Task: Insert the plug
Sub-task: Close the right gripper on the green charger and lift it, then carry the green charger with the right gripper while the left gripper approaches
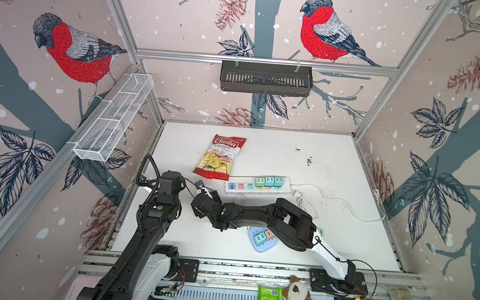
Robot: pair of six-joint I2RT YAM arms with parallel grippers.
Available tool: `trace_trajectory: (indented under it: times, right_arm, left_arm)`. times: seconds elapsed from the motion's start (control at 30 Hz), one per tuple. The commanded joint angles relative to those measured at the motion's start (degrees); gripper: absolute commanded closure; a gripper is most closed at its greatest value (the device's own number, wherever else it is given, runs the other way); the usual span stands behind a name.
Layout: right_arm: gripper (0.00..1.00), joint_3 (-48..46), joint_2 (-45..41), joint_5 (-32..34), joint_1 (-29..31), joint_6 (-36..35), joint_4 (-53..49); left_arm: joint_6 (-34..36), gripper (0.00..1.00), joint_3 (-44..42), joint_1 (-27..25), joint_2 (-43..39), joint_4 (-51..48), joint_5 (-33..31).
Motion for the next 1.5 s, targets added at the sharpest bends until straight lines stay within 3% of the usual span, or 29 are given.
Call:
trace_trajectory:
  times: [0.0,0.3,0.5,0.67,1.03,1.23,1.47]
  right_arm:
    - [0.26,0.28,1.33,0.03,-0.13,-0.29,-4.06]
    - [0.66,-2.13,-0.64,0.27,0.11,-0.26,-3.7]
    - [0.77,-9.99,-8.41,0.49,0.62,-1.93,0.33]
    - [0.82,-23.5,-20.87,1.59,1.07,-5.0,7.73]
    - [0.89,-54.54,-52.17,6.29,1.1,-11.92,24.4]
    - [0.89,-66.08,-64.45,8.63,-0.74,-15.05,29.87]
    - [0.94,-75.07,-75.37,6.84,-6.59,-14.8,31.84]
  left_arm:
    - [-0.38,0.03,-0.07,0.12,-0.02,0.93,-1.13]
    - [0.44,0.03,-0.22,0.17,0.07,1.92,-0.58]
    - [2.42,0.03,-0.62,0.12,0.32,4.01,0.74]
    - [6.02,0.03,-2.39,0.12,0.0,9.31,5.15]
    - [20.77,0.07,-8.24,-2.61,-1.83,32.15,33.67]
    - [27.19,0.18,-7.17,-10.65,-0.66,38.25,38.87]
    - [31.92,0.23,-6.84,-18.12,-0.54,43.26,43.52]
